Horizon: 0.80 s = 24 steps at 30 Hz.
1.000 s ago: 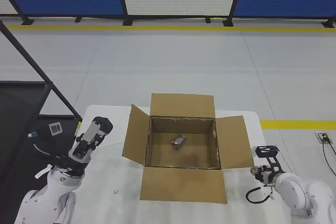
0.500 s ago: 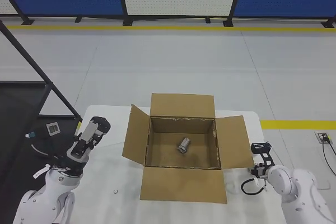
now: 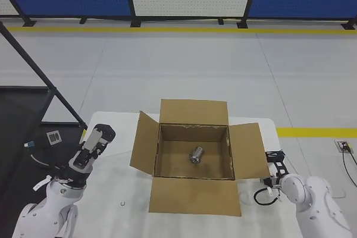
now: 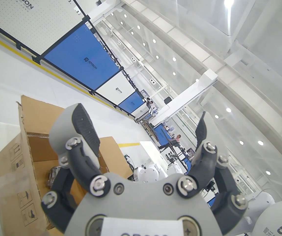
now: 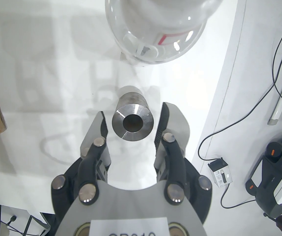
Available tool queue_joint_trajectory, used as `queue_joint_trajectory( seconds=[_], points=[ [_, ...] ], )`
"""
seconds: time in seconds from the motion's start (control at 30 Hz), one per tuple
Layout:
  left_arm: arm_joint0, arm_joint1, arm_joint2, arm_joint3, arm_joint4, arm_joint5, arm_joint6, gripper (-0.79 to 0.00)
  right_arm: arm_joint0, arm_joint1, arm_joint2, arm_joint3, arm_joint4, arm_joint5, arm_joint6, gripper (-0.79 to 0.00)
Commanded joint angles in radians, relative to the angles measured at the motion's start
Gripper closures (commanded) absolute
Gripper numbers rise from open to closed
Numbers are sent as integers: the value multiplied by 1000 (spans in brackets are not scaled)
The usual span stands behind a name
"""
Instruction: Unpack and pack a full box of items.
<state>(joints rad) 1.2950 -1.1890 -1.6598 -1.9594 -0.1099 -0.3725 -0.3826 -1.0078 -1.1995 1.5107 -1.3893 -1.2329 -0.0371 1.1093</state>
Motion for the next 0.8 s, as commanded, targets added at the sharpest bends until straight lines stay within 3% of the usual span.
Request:
queue_joint_trajectory(
  seconds=[0.0,0.17,0.33,0.4,0.47,0.77],
  points=[
    [2,0,-1,-1,0,-1,2,-785,1,1,0,-5,1,1,1,-785],
    [7,1,-4,-5,-4,-5,6,-785,-15,4,25,-65,4,49,-21,-785],
    [10,2,-6,-10,-6,-7,10,-785,-73,8,76,-234,11,126,-63,-785],
    [11,3,-8,-12,-10,-8,12,-785,-96,11,92,-319,-4,142,-66,-733],
    [13,3,-12,-14,-10,-10,10,-785,-106,13,107,-395,-11,149,-51,-785],
    [42,6,-47,-34,-12,-23,34,-785,-4,16,68,-576,-59,158,47,-785]
  ],
)
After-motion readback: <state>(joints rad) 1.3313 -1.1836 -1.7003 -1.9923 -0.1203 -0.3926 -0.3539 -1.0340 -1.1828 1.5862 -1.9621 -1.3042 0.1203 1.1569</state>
